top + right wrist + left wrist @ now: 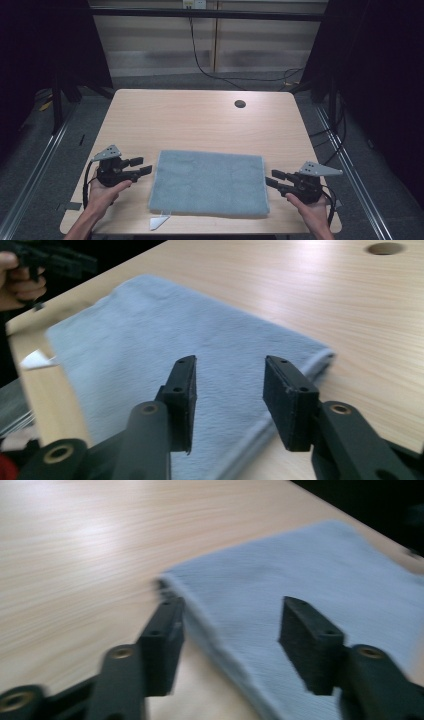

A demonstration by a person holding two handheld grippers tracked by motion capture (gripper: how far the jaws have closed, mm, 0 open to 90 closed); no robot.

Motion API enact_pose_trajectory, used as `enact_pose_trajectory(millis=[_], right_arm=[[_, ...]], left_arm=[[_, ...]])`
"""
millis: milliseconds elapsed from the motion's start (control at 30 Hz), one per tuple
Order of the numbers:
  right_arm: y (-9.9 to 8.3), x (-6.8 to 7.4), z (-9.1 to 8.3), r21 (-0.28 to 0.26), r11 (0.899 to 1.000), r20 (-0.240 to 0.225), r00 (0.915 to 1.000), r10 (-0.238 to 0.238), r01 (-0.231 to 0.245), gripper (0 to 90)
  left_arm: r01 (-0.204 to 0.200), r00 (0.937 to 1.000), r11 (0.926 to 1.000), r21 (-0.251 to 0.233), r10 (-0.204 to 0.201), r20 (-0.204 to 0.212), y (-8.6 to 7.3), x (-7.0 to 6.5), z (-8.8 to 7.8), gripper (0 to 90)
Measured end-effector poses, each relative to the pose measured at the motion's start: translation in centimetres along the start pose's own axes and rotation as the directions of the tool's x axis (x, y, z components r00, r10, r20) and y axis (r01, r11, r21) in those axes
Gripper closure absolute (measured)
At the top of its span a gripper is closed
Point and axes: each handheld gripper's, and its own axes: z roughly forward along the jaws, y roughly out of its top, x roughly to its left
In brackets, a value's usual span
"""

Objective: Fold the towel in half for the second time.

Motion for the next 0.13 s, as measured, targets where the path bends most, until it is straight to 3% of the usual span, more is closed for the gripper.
enact_pose_trajectory(millis=[33, 67, 133], right_arm=[[-0.11, -0.26, -0.11, -0.004, 1.0, 0.024, 0.9997, 0.003, -0.003, 52.5], [-0.4, -0.68, -0.33, -0.012, 1.0, 0.046, 0.9987, 0.023, -0.023, 51.2], [-0.6, -0.86, -0.34, -0.014, 1.0, 0.062, 0.9979, 0.019, -0.018, 49.2]], left_arm=[[-0.019, 0.9992, 0.9997, 0.013, 0.019, -0.036, -0.25, -0.02, -0.12, 37.7], [-0.021, 0.9991, 0.9997, 0.014, 0.022, -0.035, -0.49, 0.07, -0.34, 35.1], [-0.001, 0.9995, 1.0, -0.005, 0.0, -0.032, -1.0, 0.05, -0.81, 34.8]])
